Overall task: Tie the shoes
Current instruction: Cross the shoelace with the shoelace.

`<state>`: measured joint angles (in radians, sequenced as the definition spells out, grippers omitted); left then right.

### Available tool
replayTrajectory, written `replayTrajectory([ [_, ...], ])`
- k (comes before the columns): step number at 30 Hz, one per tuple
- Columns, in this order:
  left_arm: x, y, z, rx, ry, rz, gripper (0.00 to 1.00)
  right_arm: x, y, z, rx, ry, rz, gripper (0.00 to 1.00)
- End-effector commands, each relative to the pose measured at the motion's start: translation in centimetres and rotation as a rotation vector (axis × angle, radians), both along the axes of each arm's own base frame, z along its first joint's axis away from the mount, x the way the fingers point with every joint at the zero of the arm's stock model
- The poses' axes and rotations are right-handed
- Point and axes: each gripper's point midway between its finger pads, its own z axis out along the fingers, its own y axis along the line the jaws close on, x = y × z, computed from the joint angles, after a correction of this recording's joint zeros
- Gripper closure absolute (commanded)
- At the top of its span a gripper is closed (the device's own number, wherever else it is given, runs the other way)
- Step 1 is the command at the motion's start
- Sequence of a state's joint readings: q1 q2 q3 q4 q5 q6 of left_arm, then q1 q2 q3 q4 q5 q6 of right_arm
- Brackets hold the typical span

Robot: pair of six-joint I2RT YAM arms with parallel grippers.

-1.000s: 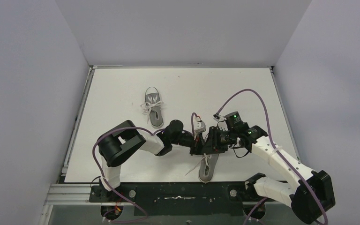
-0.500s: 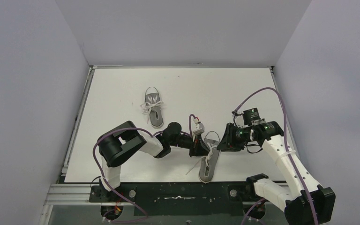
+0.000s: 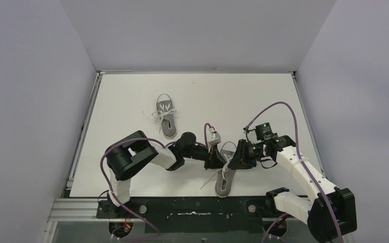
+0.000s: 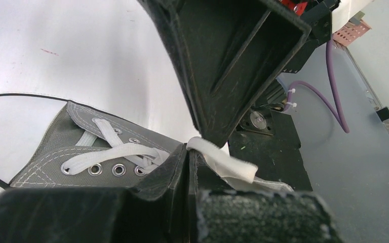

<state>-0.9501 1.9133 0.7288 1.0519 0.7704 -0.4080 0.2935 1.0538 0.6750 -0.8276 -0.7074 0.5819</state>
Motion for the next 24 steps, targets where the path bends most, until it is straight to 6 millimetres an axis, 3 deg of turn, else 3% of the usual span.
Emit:
replayTrajectory([
  [1,-0.2,-0.4,2.0,-0.069,-0.041,-0.024,1.00,2.0,1.7,0.5,0.053,-0.058,-0.008,0.77],
  [14,-0.8,-0.3,2.1,-0.072,-0.037,-0.041,1.00,2.4,2.2,-0.6,0.010,-0.075,-0.008,0.75],
  [16,-0.9,-0.2,2.2,-0.071,-0.039,-0.045,1.00,2.7,1.9,-0.7,-0.008,-0.091,-0.013,0.82],
  [18,-1.0,-0.1,2.2,-0.067,-0.036,-0.046,1.00,2.8,1.8,-0.8,-0.022,-0.100,-0.010,0.99],
  [19,-0.9,0.1,2.1,-0.060,-0.036,-0.042,1.00,2.8,1.7,-0.8,-0.030,-0.100,-0.008,1.00],
  [24,0.4,1.5,1.6,-0.027,-0.016,0.013,0.74,2.4,1.1,-0.9,-0.060,-0.100,0.010,1.00],
])
